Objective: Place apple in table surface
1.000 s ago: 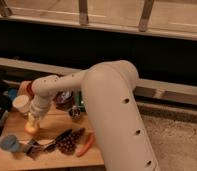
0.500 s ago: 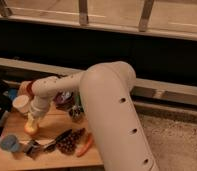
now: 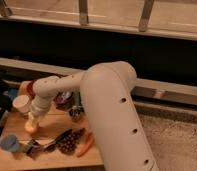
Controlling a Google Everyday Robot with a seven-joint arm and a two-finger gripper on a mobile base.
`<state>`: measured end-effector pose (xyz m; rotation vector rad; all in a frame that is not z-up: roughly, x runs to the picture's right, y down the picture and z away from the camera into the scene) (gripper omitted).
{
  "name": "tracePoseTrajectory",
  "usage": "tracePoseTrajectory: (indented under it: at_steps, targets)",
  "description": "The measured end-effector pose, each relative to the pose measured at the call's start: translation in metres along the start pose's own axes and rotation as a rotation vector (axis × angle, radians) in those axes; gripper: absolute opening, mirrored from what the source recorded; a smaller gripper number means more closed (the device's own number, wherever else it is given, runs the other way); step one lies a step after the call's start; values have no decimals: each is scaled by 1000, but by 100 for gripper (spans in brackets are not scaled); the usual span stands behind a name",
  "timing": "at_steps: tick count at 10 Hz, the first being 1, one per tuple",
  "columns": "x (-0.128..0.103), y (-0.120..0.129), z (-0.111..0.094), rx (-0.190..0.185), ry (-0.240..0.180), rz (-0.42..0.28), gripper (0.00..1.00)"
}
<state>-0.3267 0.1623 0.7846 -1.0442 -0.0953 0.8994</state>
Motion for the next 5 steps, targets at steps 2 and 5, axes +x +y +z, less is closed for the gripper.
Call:
tracePoseTrajectory:
  at_steps: [2, 5]
  targets:
    - [0, 1, -3, 3, -6, -4, 80]
    - [-1, 1, -3, 3, -6, -4, 80]
